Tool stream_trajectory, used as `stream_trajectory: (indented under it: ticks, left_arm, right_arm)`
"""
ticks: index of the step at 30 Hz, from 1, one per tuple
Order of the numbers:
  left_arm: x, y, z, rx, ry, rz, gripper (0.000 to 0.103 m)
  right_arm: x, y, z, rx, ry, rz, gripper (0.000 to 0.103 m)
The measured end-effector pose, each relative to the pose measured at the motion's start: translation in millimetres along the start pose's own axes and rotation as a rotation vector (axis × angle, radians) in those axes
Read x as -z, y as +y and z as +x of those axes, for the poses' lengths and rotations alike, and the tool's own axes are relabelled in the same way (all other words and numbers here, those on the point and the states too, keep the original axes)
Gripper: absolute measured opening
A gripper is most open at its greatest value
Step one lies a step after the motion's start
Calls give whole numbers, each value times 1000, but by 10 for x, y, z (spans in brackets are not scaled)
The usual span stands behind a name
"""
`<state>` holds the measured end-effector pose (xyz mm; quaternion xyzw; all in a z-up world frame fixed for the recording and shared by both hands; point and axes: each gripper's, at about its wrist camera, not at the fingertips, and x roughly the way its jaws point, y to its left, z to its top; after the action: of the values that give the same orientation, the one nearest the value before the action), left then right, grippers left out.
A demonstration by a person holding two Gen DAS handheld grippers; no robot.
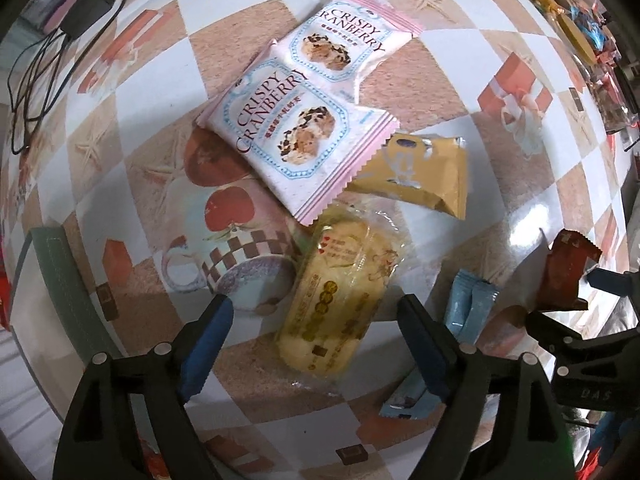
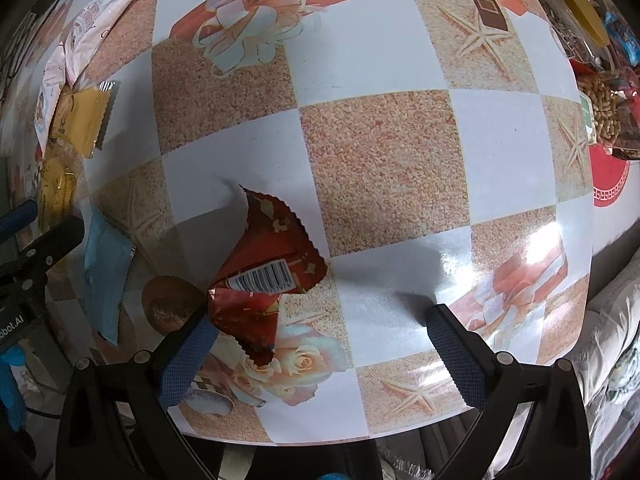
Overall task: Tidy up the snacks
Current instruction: 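Grasp the yellow cake bar with the left tool while the right grasps the red packet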
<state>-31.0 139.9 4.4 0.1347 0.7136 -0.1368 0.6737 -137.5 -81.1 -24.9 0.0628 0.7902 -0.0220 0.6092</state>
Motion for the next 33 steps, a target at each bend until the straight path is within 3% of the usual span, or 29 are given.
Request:
stream_trajectory:
  ticks: [3,9,14,16,17,19,21,22,24,25,26,27,33]
  left_arm:
    - [-30,-73,20,-2,1,5,92]
    - [-8,-97,22,-2,-5,6,95]
    - [-20,-115,63,-2,-2,16,95]
    - [-31,-138,87,0,1,25,93]
    - [-35,-155,88,3,3,30,92]
    - [-25,-177,78,4,3,36,90]
    - [-18,-211,68,5,-1,33,86]
    - [12,-209,31,6,-7,33,81]
    - [52,-209,-11,8,-20,37,71]
    - [72,-209,-32,10,-28,38,61]
    - [88,-212,-55,12,-36,42,48]
    - [98,-212,-72,13,-40,46,42]
    - [272,-98,-241,49,-56,10,39]
  right_arm:
    - [-60,-17,14,-17,34,2,103]
    - [-120,-218,-105,-143,-14,139,103]
    - [-245,-143,-192,-128,-45,125,103]
    - [-291,-99,-200,-123,-43,122,94]
    - [-312,-78,-183,-124,-31,123,83]
    - [-345,-36,-194,-107,-27,125,79]
    - [-366,14,-216,-80,-25,107,66]
    - [-378,44,-227,-56,-23,94,62]
    - [-375,76,-255,-39,-31,76,41]
    - [-383,84,-273,-42,-35,71,32]
    - [-396,85,-287,-50,-34,71,29]
    - [-404,86,-292,-60,-32,72,29]
    - [-338,149,-483,-112,-73,49,29]
